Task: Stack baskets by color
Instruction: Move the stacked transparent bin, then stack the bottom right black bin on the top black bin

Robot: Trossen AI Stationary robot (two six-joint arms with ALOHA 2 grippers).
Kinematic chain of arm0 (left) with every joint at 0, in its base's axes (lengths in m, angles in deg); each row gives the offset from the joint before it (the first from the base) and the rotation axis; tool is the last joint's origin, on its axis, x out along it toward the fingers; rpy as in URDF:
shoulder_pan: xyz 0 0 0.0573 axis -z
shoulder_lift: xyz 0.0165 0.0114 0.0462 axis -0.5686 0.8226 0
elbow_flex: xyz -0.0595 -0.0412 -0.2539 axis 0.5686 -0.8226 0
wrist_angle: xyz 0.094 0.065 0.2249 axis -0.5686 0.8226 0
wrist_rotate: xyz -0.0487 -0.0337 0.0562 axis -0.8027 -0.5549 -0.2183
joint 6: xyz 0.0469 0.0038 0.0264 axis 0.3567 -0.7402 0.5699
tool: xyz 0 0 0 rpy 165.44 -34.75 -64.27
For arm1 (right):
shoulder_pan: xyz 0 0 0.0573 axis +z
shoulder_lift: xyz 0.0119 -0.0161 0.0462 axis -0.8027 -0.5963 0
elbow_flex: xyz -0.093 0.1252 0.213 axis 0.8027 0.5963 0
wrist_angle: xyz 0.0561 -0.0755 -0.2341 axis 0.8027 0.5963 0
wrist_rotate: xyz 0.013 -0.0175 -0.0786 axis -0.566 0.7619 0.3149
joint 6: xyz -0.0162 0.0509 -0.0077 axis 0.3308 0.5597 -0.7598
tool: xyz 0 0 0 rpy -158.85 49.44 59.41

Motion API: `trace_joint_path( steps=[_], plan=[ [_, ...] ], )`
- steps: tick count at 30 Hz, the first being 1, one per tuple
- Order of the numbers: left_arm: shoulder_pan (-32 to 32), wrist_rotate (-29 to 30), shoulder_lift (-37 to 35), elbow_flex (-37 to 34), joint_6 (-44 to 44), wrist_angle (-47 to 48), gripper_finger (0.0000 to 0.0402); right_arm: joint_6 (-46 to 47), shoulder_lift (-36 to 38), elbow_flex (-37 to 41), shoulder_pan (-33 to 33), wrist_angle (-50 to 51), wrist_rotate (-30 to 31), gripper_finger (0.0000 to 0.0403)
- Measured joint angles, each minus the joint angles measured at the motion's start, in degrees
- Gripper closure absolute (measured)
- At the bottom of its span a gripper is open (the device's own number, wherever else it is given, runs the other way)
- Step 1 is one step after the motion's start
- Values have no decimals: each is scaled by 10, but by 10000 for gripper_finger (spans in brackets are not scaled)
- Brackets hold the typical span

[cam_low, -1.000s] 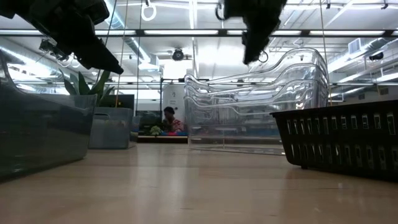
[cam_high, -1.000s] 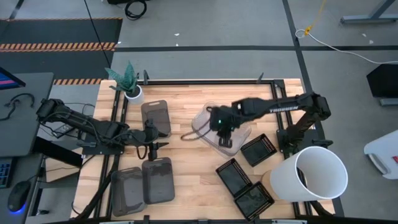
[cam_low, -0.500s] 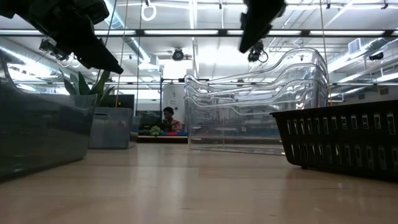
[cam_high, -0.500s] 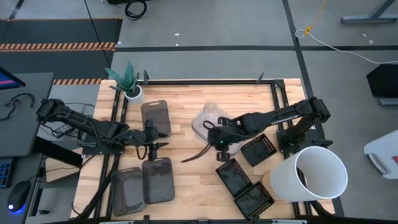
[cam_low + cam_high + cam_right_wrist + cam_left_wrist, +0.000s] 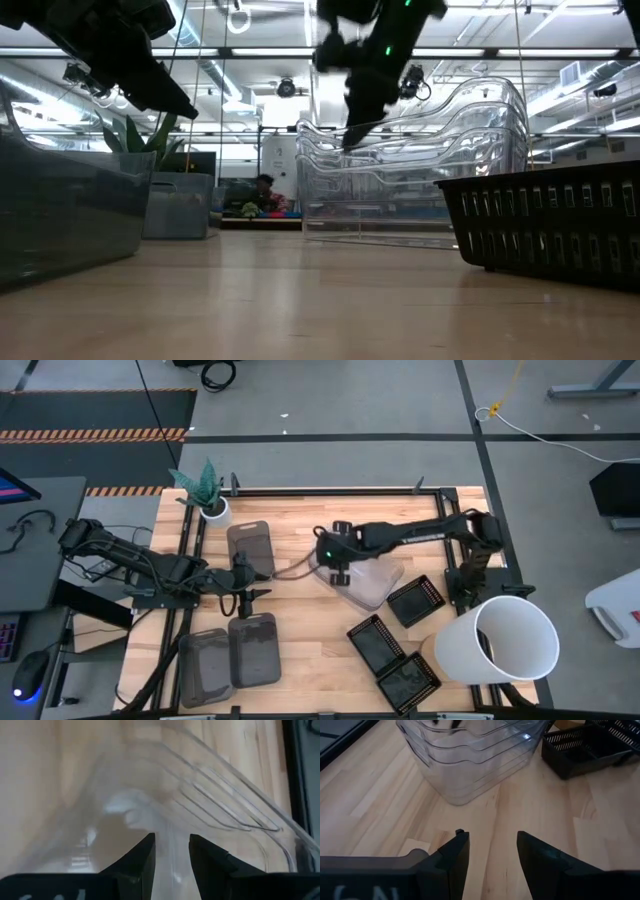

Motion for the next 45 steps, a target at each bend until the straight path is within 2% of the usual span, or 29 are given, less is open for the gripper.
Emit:
trace_joint_path(
  steps=[3,8,17,23,27,31,35,40,45],
  plan=[
    [0,0,0,0,0,3,230,-29,-19,0,-25,-11,-6,279],
    [0,0,0,0,-4,1,230,-51,-43,0,-62,-53,20,280],
    [0,0,0,0,-4,0,230,-74,-48,0,-153,-176,40,280],
    [0,0,0,0,-4,0,230,-80,-48,0,-217,-247,37,279],
    [0,0,0,0,-4,0,230,-76,-45,0,-237,-273,1,279],
    [0,0,0,0,-6,21,230,-73,-10,0,-225,-255,-8,279],
    [0,2,0,0,-21,40,230,-43,47,0,-193,-176,-26,279],
    [0,6,0,0,-37,62,230,1,110,-1,-131,-66,-95,279],
    [0,-10,0,0,-63,68,230,75,152,-1,-53,13,-100,279]
  ],
)
